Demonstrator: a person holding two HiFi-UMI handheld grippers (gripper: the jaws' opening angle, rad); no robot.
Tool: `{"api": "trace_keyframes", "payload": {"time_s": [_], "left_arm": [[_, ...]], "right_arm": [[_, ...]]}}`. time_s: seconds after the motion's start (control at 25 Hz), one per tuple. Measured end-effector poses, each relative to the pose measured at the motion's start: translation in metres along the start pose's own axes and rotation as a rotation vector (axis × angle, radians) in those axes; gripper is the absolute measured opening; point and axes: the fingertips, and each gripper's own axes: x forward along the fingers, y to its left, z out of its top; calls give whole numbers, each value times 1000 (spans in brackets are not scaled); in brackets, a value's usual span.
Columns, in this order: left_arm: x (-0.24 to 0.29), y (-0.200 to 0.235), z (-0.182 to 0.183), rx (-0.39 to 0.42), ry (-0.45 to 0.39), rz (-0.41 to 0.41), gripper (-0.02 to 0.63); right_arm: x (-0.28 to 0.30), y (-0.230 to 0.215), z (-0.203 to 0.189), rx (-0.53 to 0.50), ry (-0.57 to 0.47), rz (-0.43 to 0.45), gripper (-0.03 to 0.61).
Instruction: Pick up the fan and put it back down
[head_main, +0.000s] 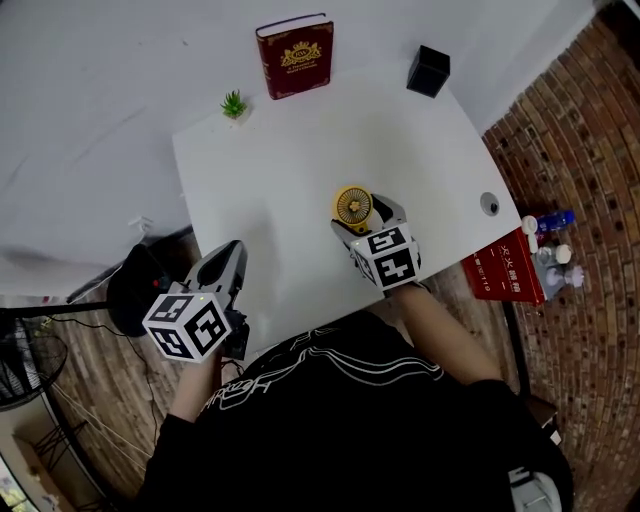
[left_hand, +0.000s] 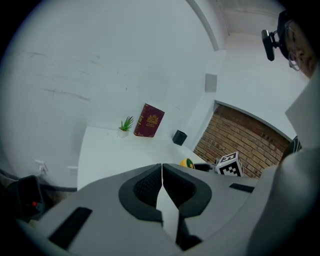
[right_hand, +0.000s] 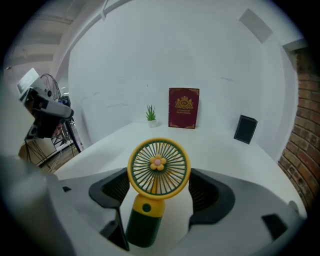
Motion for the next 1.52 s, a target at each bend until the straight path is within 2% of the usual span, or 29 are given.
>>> {"api": "trace_keyframes", "payload": {"time_s": [0.32, 0.76, 0.92, 1.08, 1.36, 1.52], "left_arm": [[3, 11, -15, -25, 35, 3, 33], [-5, 10, -18, -36, 14, 17, 34], [-12, 5, -19, -35, 5, 31, 33], [-19, -7, -20, -36, -12, 45, 33], [-32, -61, -22, -9, -36, 16, 34], [-49, -109, -17, 32, -96, -61, 34]], "right_arm": [[38, -6, -32, 18, 112, -7, 373], [42, -5, -29, 19, 109, 1, 380], [32, -5, -18, 19, 58, 15, 414], [8, 0, -2, 22, -5, 64, 410], [-99, 42, 45, 45, -244, 294, 274], [-158, 52, 52, 61, -341, 388, 183]]}}
